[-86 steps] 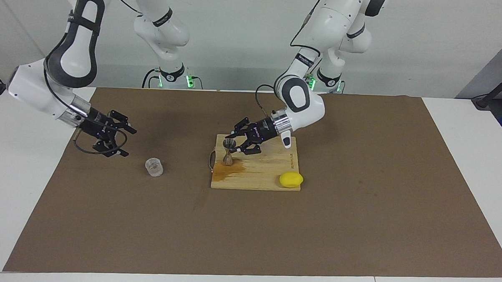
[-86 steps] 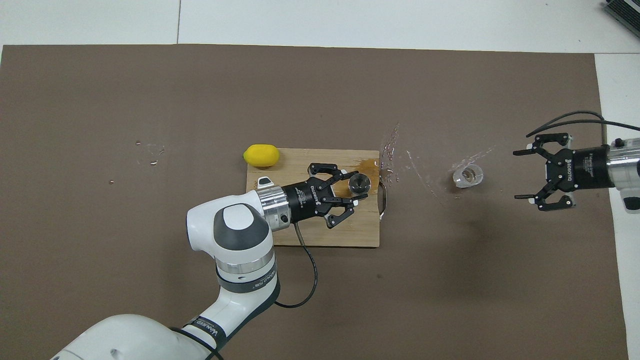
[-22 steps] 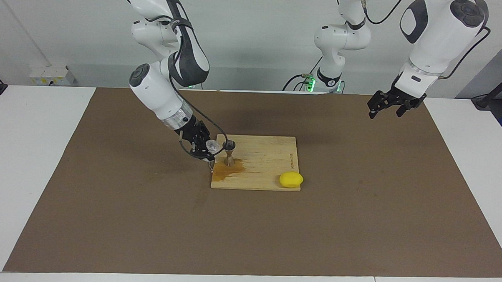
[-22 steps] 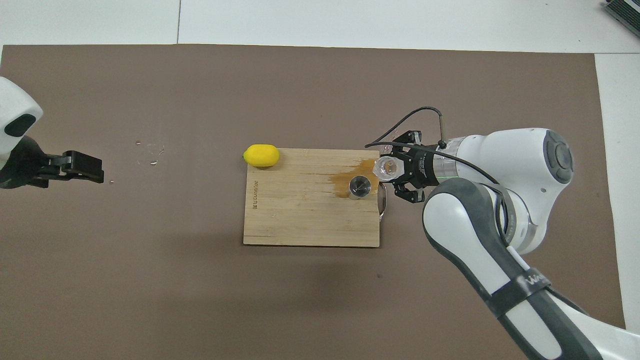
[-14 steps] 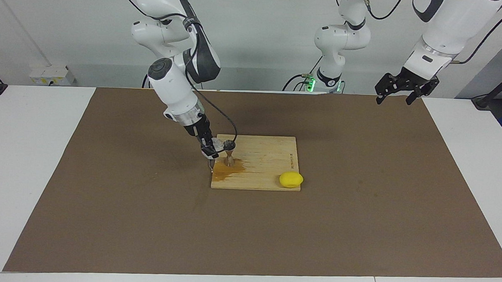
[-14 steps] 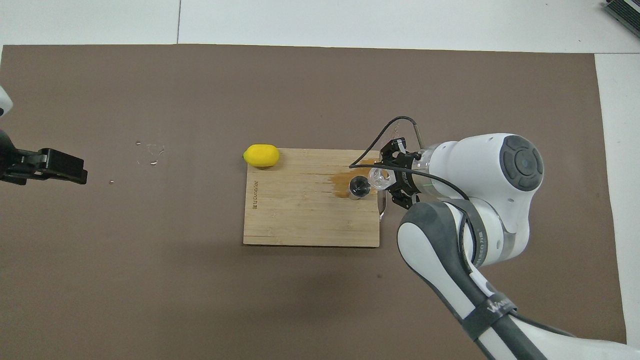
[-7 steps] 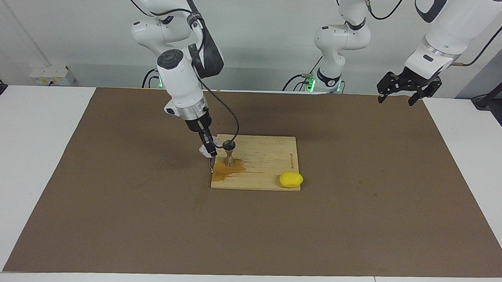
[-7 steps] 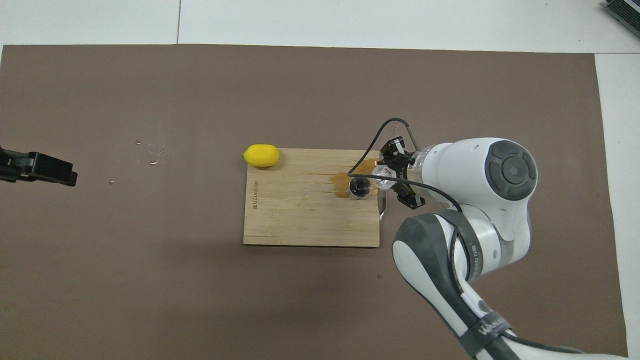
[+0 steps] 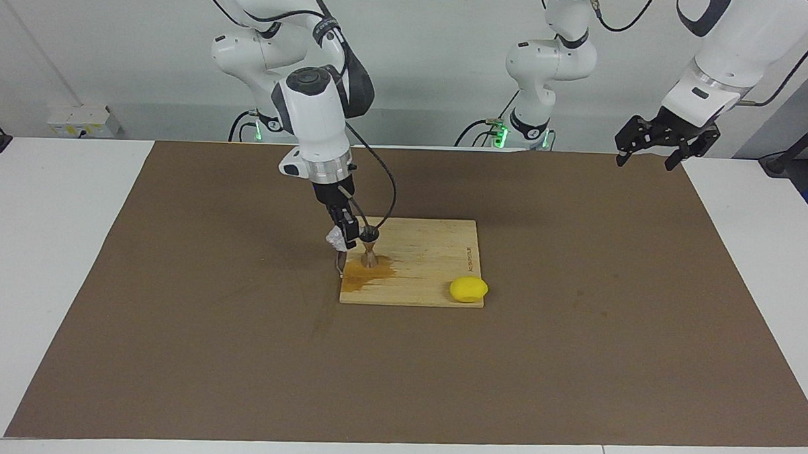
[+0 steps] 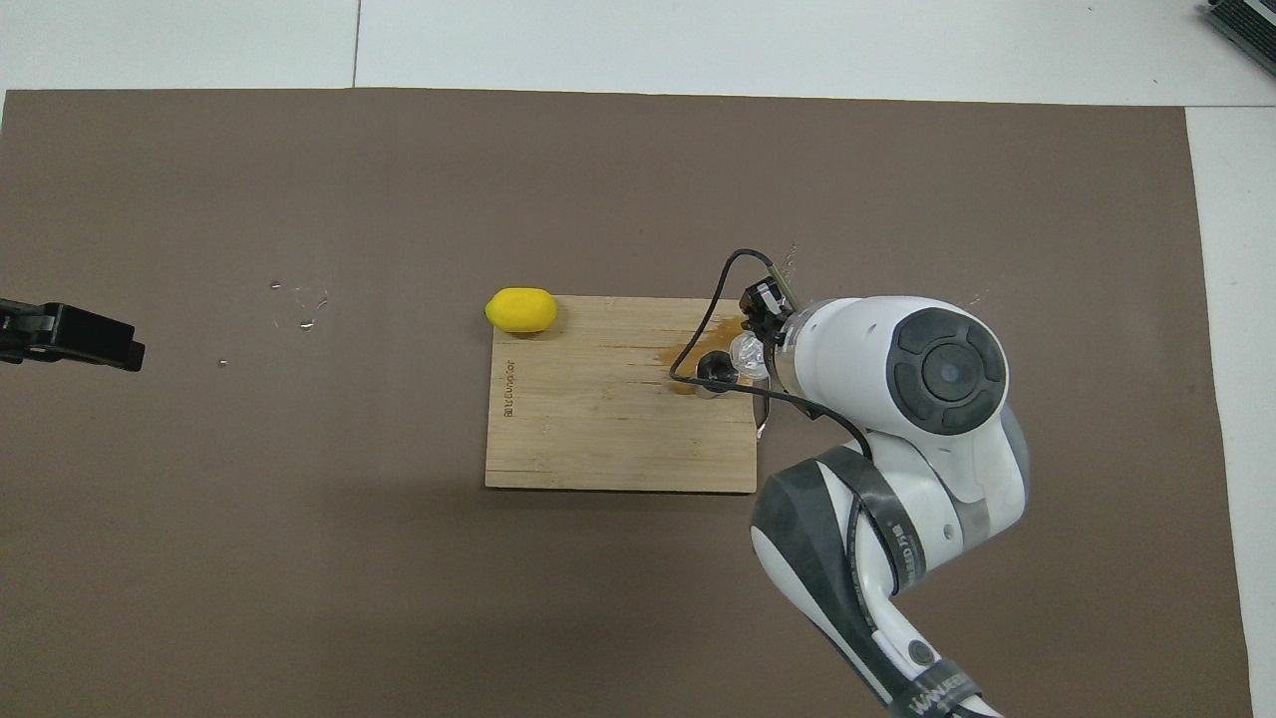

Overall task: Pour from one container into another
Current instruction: 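Tilt the clear glass with the right gripper to pour into the metal cup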

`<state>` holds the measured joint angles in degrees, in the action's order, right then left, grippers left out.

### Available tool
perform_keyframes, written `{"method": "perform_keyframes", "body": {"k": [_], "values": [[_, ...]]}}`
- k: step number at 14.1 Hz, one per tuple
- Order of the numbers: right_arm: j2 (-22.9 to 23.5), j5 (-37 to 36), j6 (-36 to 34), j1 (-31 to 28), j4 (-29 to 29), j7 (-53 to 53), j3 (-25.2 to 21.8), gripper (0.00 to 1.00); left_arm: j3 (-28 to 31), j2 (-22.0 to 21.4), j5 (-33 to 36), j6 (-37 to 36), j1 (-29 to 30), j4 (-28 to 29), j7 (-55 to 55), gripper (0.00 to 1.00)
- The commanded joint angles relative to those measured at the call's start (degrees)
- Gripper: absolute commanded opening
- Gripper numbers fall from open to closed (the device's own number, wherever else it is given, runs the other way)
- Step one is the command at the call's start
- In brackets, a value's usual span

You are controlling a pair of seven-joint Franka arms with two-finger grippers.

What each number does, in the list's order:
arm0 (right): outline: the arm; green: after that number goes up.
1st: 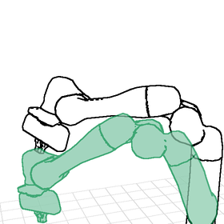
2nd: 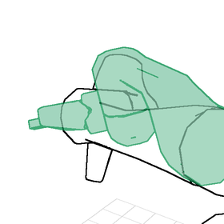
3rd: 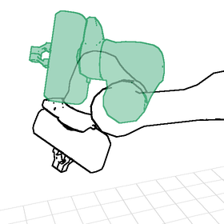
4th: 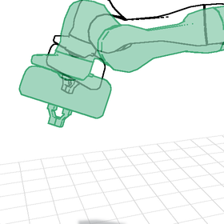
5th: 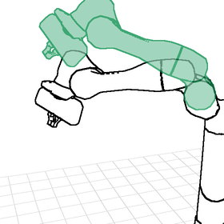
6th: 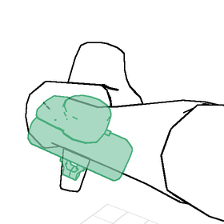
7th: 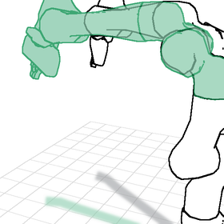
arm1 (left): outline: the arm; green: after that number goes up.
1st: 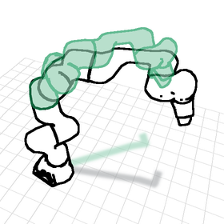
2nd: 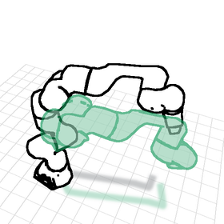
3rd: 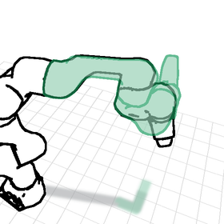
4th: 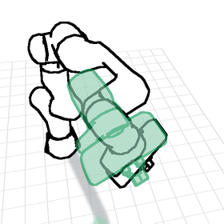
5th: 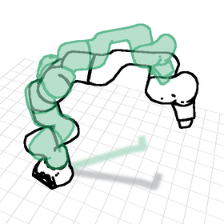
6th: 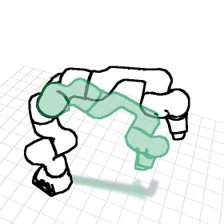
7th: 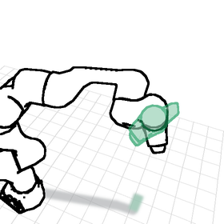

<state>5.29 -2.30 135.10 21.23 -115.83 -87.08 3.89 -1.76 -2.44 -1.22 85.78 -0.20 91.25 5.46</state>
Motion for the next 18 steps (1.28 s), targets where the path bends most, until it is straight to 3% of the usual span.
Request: {"method": "perform_keyframes", "body": {"k": [1, 5, 9, 13, 18], "values": [[-0.7, -3.5, -1.1, 1.4, 0.2, -1.7, 0.0, 0.00, -6.9, 0.3, -0.5, -0.4, 6.0, -0.9, -1.1, 1.00], [-1.3, -9.2, -2.6, 2.2, 0.2, -1.8, 0.1, 0.00, -4.7, 0.1, -0.3, -0.3, 3.0, -0.6, -4.3, 1.00], [-1.2, -8.3, -2.6, 1.5, 0.7, -2.0, 0.1, 0.00, -0.9, -0.5, -0.2, -0.4, -0.3, -0.4, -3.9, 1.00], [-0.1, 0.6, -2.3, 1.2, 2.5, -2.7, 0.1, 0.00, -1.0, -0.6, -0.2, -0.4, 0.2, -0.1, -3.8, 1.00], [-0.1, 6.4, -2.3, 0.7, 2.5, -2.6, -0.2, 0.00, -1.0, -0.7, 0.0, -1.8, 0.5, 0.0, -3.4, 1.00]]}}
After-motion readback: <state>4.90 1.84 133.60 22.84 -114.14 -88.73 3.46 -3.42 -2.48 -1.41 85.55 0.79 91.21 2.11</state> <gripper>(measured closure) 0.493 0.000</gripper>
